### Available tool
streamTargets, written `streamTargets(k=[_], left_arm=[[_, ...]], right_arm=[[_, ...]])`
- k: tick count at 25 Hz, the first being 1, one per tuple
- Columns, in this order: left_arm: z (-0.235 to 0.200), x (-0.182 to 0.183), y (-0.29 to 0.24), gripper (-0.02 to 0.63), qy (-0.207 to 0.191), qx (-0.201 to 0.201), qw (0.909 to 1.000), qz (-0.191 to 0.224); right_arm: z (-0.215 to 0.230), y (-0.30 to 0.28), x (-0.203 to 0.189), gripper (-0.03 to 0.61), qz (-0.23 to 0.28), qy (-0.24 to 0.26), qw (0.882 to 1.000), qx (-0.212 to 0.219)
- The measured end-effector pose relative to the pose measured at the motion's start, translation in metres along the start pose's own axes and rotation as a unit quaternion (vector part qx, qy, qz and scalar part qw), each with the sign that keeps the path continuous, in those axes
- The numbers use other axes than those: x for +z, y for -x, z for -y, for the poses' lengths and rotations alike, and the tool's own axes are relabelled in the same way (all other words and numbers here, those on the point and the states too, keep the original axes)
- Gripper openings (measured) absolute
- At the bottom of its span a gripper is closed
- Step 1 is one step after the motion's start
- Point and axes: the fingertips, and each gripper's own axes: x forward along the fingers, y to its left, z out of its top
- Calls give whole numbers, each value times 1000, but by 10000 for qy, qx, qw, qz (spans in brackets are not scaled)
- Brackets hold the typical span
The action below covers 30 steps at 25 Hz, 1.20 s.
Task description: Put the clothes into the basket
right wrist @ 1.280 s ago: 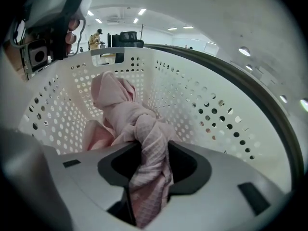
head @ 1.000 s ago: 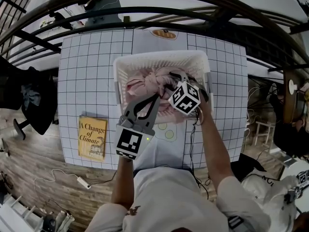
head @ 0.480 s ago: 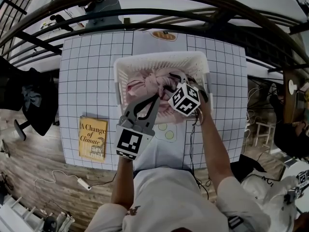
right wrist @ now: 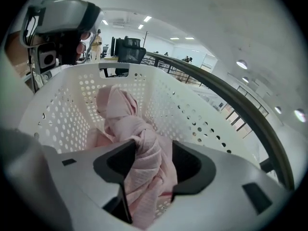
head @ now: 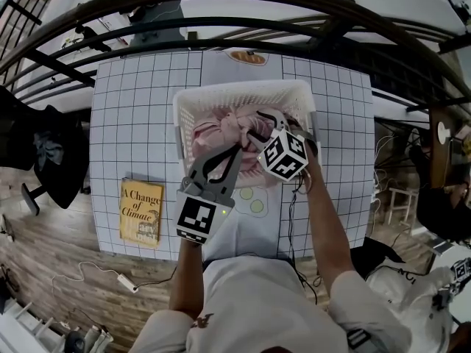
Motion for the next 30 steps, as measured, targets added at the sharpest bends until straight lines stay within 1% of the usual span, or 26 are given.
streamTargets(k=[4,8,11,13,15,17,19,22,26,28,30], left_arm=[[3,4,4,3,-32,2,10000,45],[6,9,8,3,-70,32,9999,81],[7,14,11,3,-78,68,9998,145],[8,18,15,3,-93,93,9997,190],[10,23,19,3,-127,115,9996,242],[10,28,22,3,-164,147,9993,308],[11,34,26,3,-182,189,9989,400],[14,45,34,3,-175,219,9979,592],[22,60,46,3,-187,219,9957,878],[26,65,53,3,-197,212,9949,964],[29,68,60,3,-203,201,9943,1031]], right_arm=[[4,15,10,242,212,-43,9996,-159],[10,37,26,163,601,-142,9972,-417],[20,59,41,74,954,-296,9922,-751],[23,75,50,45,1208,-489,9875,-884],[24,91,56,36,1429,-621,9829,-981],[23,107,63,23,1723,-757,9765,-1047],[20,123,73,17,2095,-894,9677,-1077],[13,151,84,15,2522,-1109,9548,-1111],[2,193,95,15,3091,-1385,9336,-1168],[-3,211,98,15,3274,-1533,9245,-1213],[-7,221,94,15,3378,-1584,9188,-1288]])
